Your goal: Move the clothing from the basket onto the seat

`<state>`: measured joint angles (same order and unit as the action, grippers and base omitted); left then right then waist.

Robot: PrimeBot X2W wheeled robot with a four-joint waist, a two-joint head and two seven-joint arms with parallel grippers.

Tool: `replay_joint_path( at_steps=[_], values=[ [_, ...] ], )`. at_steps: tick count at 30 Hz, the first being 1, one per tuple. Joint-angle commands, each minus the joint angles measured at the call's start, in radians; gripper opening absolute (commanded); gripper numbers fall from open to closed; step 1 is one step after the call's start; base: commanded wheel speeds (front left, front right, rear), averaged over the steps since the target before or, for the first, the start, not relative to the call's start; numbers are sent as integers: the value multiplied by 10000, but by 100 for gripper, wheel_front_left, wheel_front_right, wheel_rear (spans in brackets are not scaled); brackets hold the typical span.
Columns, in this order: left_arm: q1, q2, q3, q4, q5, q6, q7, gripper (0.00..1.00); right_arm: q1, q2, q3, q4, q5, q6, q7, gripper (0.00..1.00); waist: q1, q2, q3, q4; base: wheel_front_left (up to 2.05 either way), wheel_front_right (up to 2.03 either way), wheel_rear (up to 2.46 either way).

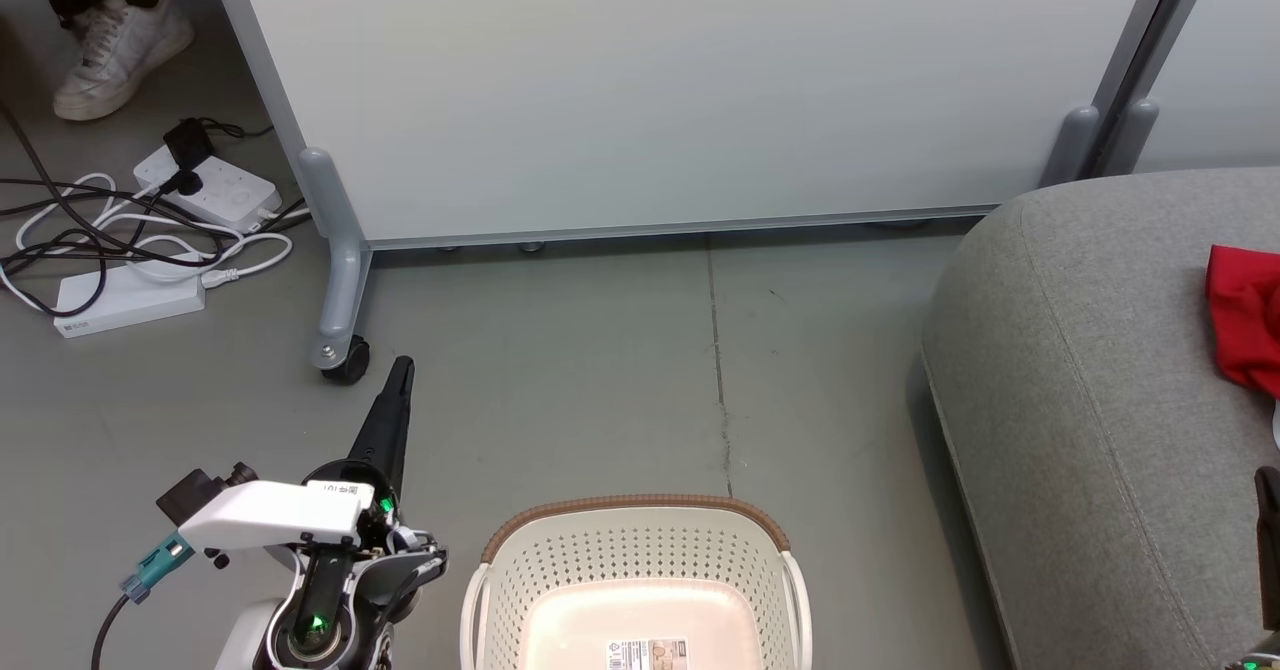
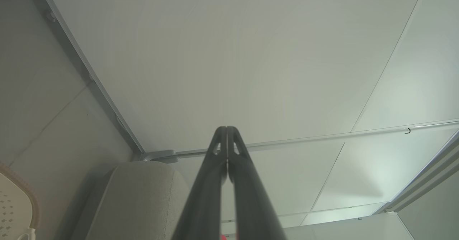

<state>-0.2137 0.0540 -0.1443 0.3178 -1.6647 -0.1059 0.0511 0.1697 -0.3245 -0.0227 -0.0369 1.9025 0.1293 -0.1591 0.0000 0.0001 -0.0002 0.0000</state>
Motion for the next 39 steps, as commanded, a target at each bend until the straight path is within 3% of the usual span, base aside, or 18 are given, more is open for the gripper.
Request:
replay_joint_path(
  at_steps=[1,39],
  values=[
    [-130,46,51,-22,44,-51,14,0,62,-90,2,-31,71,25,-64,0,0,-1,0,0,0,0,0],
    [-124,29,75,-26,71,-47,34,0,71,-177,99,-61,150,25,-167,0,0,-1,1,0,0,0,0]
  ],
)
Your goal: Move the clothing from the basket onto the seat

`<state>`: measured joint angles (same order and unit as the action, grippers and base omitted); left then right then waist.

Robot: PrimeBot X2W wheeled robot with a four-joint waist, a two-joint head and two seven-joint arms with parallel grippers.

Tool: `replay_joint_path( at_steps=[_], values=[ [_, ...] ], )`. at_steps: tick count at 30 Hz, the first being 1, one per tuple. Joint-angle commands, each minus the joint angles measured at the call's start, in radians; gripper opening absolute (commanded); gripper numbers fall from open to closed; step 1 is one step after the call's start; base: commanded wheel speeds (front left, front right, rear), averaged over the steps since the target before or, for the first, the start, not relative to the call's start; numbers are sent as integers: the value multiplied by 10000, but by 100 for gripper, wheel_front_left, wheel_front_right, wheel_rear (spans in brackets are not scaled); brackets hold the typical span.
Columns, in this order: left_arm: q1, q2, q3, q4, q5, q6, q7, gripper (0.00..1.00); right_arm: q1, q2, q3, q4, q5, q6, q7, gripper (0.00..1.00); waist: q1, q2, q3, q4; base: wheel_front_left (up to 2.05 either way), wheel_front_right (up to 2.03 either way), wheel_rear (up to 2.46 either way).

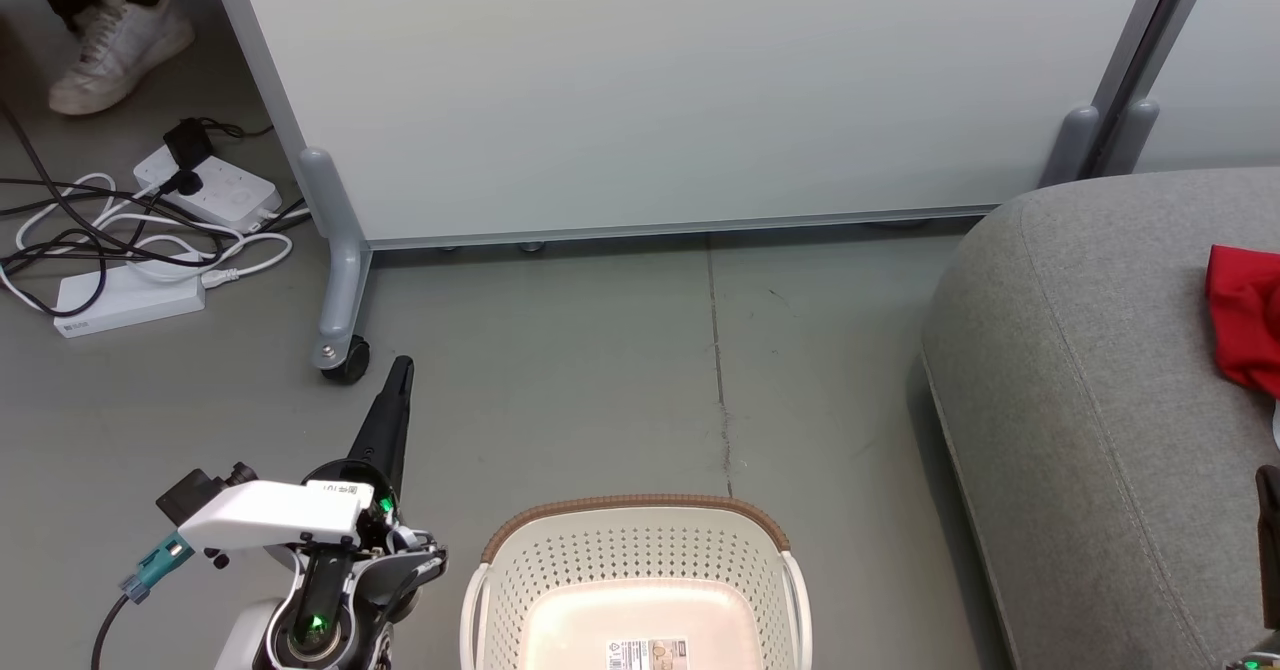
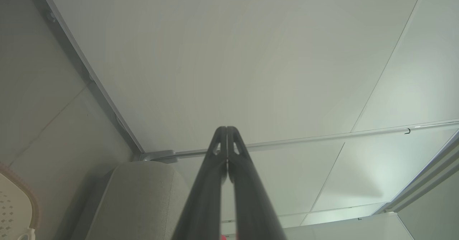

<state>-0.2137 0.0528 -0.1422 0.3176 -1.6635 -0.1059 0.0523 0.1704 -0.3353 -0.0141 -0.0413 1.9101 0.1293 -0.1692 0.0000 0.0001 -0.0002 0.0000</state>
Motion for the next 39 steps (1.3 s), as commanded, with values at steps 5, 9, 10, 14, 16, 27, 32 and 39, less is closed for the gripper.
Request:
replay_joint_path(
  at_steps=[5,9,10,14,16,27,32,39],
  values=[
    [-124,37,58,-24,63,-46,27,0,64,-75,21,-20,79,25,-80,0,0,-1,0,0,0,0,0],
    [-123,36,60,-25,66,-46,29,0,62,-83,25,-21,86,25,-69,0,0,-1,0,0,0,0,0],
    [-123,36,61,-25,67,-46,30,0,61,-84,26,-22,89,25,-72,0,0,-1,0,0,0,0,0],
    [-123,35,63,-25,70,-46,33,0,57,-87,31,-25,84,25,-81,0,0,-1,0,0,0,0,0],
    [-123,34,63,-25,72,-46,34,0,57,-90,33,-25,87,25,-77,0,0,-1,0,0,0,0,0],
    [-121,29,69,-26,79,-45,41,0,55,-102,45,-29,93,25,-88,0,0,-1,0,0,0,0,0],
    [-121,28,72,-26,82,-45,42,0,53,-108,51,-31,97,25,-94,0,0,-1,0,0,0,0,0],
    [-120,26,74,-27,87,-44,46,0,52,-114,56,-34,101,25,-100,0,0,-1,0,0,0,0,0]
  ],
)
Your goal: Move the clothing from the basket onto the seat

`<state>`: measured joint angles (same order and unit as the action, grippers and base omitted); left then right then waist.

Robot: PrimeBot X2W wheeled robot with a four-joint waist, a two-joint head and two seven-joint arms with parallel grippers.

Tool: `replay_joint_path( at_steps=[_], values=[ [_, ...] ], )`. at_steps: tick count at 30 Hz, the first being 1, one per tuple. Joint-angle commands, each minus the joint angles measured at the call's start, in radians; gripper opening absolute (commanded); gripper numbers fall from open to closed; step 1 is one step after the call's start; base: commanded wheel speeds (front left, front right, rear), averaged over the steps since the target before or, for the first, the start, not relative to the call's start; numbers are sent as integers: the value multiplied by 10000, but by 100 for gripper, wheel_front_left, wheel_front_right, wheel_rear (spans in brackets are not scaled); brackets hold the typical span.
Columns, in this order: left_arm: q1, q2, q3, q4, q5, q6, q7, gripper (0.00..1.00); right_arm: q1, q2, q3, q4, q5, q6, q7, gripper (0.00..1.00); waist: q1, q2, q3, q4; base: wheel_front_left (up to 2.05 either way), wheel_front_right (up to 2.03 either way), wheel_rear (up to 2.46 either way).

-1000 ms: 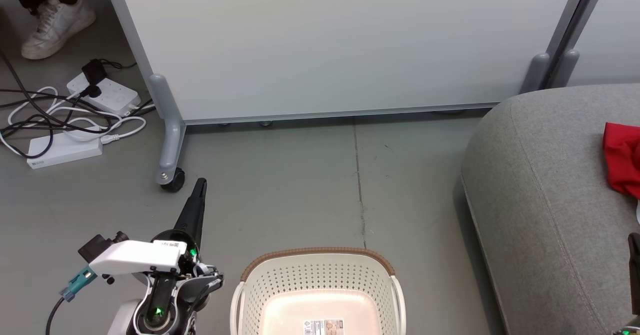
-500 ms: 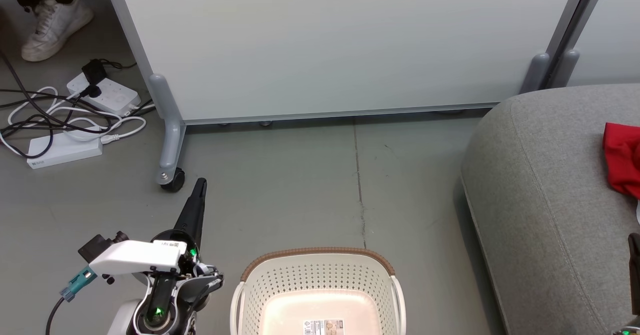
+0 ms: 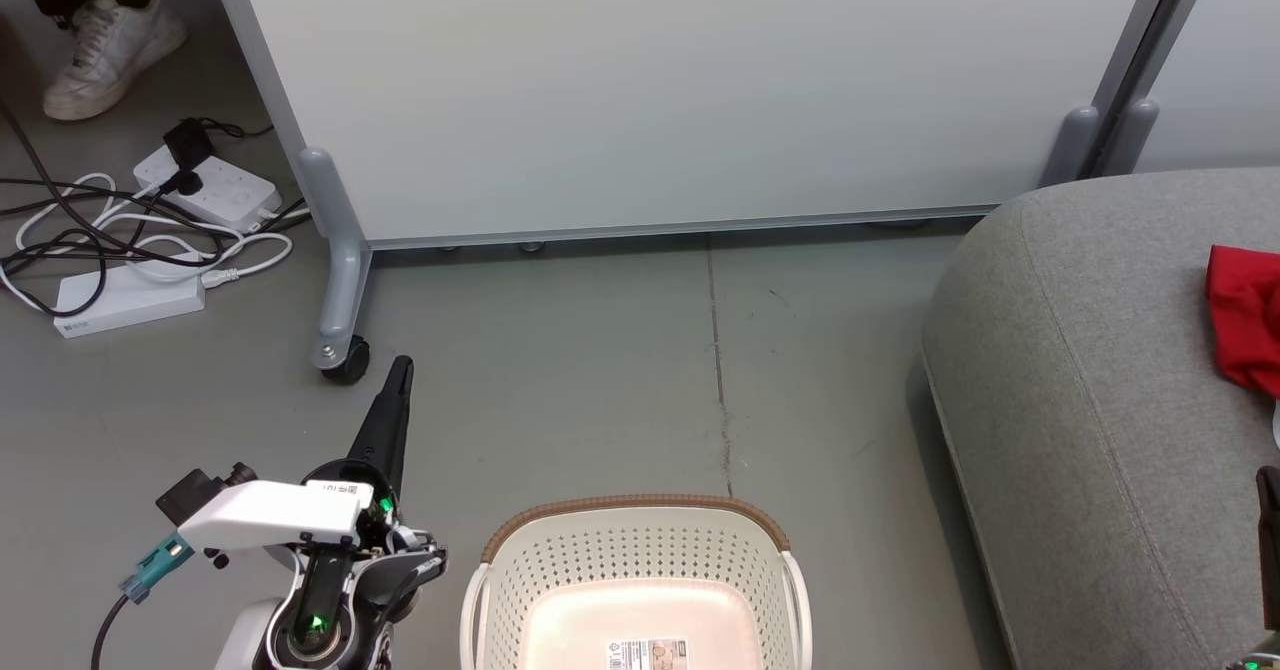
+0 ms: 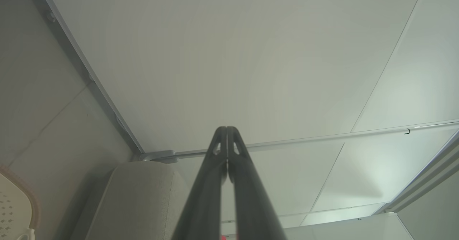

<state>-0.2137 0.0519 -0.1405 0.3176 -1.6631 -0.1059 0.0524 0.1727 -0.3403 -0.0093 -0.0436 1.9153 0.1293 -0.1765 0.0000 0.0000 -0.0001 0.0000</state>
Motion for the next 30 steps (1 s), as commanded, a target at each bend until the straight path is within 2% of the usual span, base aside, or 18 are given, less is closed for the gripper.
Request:
replay_joint_path(
  at_steps=[1,30],
  values=[
    [-120,36,58,-27,84,-44,45,0,30,-66,8,-10,50,25,-27,0,0,0,0,0,0,0,0],
    [-118,27,68,-26,91,-43,58,0,30,-82,20,-19,54,25,-59,0,0,0,0,0,0,0,0]
  ],
)
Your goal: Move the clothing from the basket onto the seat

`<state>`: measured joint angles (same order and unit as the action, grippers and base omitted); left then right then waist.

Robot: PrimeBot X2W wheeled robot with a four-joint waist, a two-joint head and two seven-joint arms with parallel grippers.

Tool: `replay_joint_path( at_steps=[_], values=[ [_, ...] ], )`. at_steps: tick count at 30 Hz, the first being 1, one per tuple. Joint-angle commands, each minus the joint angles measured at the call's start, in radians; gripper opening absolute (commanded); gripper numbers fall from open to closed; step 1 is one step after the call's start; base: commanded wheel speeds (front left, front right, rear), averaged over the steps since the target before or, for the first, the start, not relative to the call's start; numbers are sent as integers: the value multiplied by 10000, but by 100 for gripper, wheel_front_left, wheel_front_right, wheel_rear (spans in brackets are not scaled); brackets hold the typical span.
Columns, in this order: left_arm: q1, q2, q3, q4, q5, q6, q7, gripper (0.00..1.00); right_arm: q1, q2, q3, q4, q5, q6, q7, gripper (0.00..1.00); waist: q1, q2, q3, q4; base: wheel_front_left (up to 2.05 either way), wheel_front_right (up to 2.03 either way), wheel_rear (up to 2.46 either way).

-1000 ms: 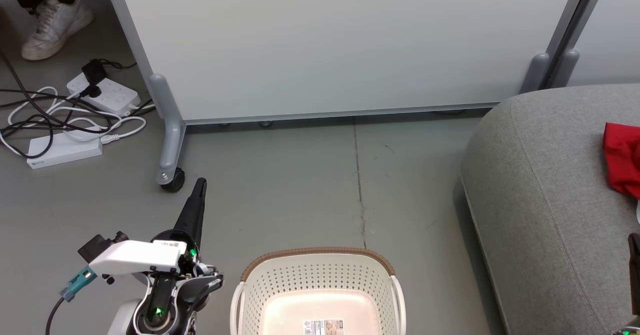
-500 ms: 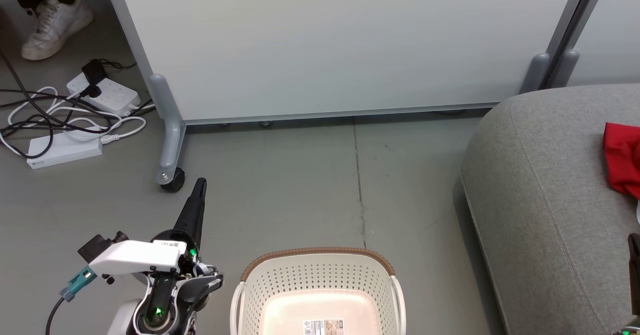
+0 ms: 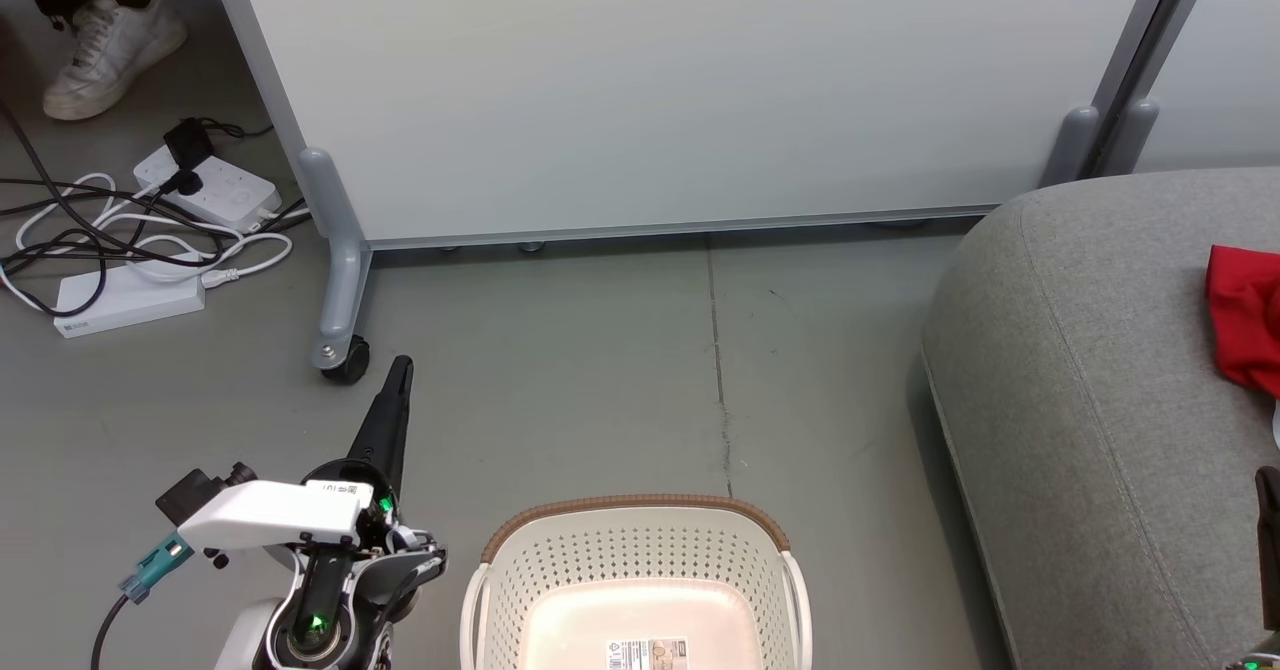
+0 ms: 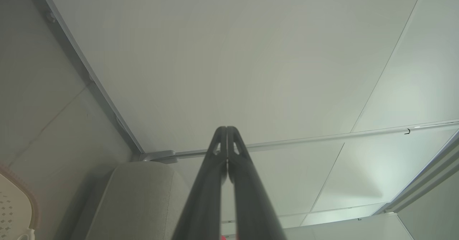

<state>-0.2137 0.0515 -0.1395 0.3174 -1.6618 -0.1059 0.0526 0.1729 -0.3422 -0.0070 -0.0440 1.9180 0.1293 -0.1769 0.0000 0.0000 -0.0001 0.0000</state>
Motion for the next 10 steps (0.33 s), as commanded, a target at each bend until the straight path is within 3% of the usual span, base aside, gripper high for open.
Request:
replay_joint_path(
  at_steps=[1,10],
  values=[
    [-118,31,59,-24,78,-43,57,0,28,-63,-2,-15,28,25,-56,0,0,0,0,0,0,0,0],
    [-118,28,63,-25,81,-42,59,0,29,-66,0,-16,31,26,-56,0,0,0,0,0,0,0,0]
  ],
)
